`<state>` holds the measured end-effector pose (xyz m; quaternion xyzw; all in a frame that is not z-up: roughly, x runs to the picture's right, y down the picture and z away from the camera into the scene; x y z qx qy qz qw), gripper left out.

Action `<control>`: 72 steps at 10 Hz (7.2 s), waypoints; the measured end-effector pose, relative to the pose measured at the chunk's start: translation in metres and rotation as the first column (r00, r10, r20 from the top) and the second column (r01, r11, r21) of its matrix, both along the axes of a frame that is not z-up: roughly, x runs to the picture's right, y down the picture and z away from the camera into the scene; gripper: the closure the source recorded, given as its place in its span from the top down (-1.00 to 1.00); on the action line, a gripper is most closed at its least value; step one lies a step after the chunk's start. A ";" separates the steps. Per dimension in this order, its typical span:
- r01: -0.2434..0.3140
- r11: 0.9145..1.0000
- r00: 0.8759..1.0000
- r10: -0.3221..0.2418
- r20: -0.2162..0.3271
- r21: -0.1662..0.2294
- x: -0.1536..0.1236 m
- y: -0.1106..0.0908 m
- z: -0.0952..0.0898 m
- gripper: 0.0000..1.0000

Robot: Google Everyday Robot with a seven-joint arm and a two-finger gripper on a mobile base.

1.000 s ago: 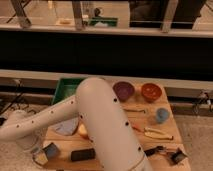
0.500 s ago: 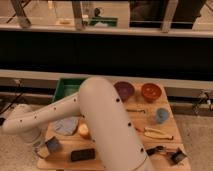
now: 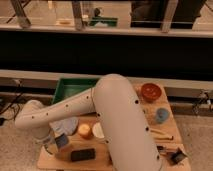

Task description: Wipe table surface with sponge

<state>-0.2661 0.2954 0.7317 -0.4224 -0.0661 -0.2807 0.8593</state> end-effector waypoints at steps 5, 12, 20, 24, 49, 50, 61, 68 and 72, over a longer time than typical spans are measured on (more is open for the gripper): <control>0.045 0.999 0.999 -0.045 -0.009 -0.017 0.010 0.026 -0.033 -1.00; 0.131 0.989 0.989 -0.125 0.079 -0.074 -0.035 0.061 -0.039 -1.00; 0.086 0.996 0.993 -0.083 0.079 -0.037 -0.062 0.022 0.000 -1.00; 0.022 1.000 1.000 -0.022 -0.005 -0.017 -0.007 0.008 0.007 -1.00; -0.008 1.000 0.998 0.009 0.057 -0.010 -0.026 0.023 0.003 -1.00; -0.009 1.000 0.998 0.010 0.057 -0.007 -0.025 0.022 0.004 -1.00; -0.047 0.999 0.997 0.046 0.060 0.010 -0.021 0.010 0.007 -0.94; -0.044 0.999 0.997 0.044 0.061 0.010 -0.021 0.010 0.007 -0.97; -0.043 0.999 0.997 0.043 0.061 0.010 -0.021 0.010 0.007 -0.50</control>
